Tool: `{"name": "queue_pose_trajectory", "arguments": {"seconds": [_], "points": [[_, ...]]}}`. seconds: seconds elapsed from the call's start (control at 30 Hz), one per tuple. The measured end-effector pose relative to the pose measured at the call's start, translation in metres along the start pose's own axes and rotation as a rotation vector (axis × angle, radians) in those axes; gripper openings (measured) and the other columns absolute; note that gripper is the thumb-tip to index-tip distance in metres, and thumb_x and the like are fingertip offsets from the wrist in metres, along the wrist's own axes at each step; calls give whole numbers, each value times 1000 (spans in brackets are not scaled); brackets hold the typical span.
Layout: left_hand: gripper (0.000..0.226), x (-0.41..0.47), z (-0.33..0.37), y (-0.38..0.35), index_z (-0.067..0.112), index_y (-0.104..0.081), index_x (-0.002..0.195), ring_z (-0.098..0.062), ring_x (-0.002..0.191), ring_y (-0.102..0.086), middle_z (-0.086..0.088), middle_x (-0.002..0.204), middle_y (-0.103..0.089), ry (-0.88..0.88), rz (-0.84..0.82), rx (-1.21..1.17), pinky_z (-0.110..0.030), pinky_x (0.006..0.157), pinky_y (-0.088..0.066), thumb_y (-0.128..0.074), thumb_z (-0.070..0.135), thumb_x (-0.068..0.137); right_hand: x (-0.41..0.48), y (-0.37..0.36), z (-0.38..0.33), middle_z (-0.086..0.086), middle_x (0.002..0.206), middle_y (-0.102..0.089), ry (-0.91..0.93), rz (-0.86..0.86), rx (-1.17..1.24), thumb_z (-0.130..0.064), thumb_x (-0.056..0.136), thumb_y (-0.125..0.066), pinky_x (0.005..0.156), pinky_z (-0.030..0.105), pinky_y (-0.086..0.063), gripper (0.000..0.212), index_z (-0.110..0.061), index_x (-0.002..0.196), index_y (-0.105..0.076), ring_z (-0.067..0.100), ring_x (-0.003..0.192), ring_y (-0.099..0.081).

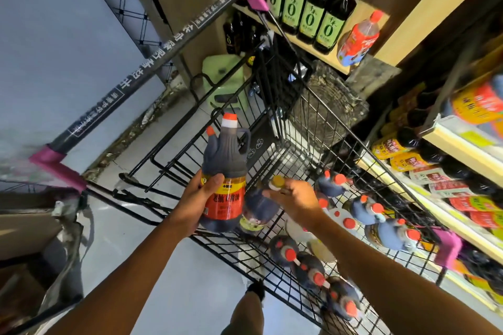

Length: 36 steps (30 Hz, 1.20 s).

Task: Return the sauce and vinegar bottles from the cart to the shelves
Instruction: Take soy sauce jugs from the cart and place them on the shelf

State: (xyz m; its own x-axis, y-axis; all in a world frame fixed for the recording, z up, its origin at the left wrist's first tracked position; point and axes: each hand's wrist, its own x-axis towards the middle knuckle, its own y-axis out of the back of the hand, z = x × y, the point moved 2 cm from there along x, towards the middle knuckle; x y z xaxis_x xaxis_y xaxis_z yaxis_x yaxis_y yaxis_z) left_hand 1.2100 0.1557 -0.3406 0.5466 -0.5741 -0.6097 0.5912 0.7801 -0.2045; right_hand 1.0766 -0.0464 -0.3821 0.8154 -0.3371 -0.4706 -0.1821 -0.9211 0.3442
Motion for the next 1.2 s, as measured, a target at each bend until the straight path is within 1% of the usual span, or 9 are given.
{"name": "queue_pose_trajectory", "arguments": {"seconds": [0.07,0.17,0.27,0.43,0.53,0.7,0.77,0.87,1.2], "points": [[109,-6,9,-1,32,-50,139,-29,119,-66,-4,128,-69,-14,-3,2,-59,104,-48,-85,76,46,-3,20,-30,-7,80,-76,63,43,118,-18,93,-70,63,12,-48,7,-15,89,-74,-3,66,-67],[113,-15,25,-7,29,-54,132,-33,115,-68,-7,119,-73,-33,-5,6,-57,97,-53,-88,77,35,-11,53,-72,-19,58,-68,84,146,280,-4,89,-71,58,11,-47,28,-22,68,-66,-9,57,-62],[105,-23,44,-21,28,-62,123,-32,105,-71,-10,110,-76,-83,-71,21,-47,84,-57,-86,79,35,-19,79,-99,-10,72,-75,139,213,415,-21,87,-76,65,19,-52,11,-17,78,-73,2,67,-68],[73,-46,70,-52,30,-69,120,-30,99,-72,-15,111,-74,-172,-224,-8,-38,77,-60,-80,72,62,-40,113,-130,24,92,-66,124,332,750,-58,60,-89,79,41,-48,67,-5,94,-65,32,81,-62],[62,-62,79,-74,24,-67,122,-31,97,-73,-18,109,-74,-190,-268,9,-35,74,-60,-69,66,77,-62,138,-142,20,82,-64,131,351,798,-48,75,-83,74,38,-47,47,-7,88,-64,28,72,-61],[97,-78,82,-123,14,-65,121,-32,90,-75,-20,105,-75,-171,-326,0,-38,70,-61,-88,72,47,-116,175,-150,34,94,-65,218,390,800,-47,78,-83,81,43,-45,65,13,91,-63,35,84,-60],[101,-82,77,-145,11,-65,122,-35,90,-74,-25,107,-73,-143,-356,7,-42,72,-61,-88,73,45,-143,192,-144,14,80,-73,187,482,798,-33,88,-76,74,32,-52,31,-5,76,-71,22,73,-67],[101,-91,67,-182,9,-71,112,-36,87,-74,-26,104,-73,-111,-401,8,-44,70,-62,-90,73,36,-186,220,-128,-2,64,-70,193,595,760,-28,93,-70,59,23,-49,30,-18,65,-66,8,58,-64],[130,-133,25,-333,0,-53,135,-37,93,-72,-28,115,-69,-31,-636,57,-46,74,-62,-95,66,32,-349,299,-39,8,73,-69,173,907,801,-37,86,-76,68,30,-50,30,-16,70,-64,19,69,-65]]}}
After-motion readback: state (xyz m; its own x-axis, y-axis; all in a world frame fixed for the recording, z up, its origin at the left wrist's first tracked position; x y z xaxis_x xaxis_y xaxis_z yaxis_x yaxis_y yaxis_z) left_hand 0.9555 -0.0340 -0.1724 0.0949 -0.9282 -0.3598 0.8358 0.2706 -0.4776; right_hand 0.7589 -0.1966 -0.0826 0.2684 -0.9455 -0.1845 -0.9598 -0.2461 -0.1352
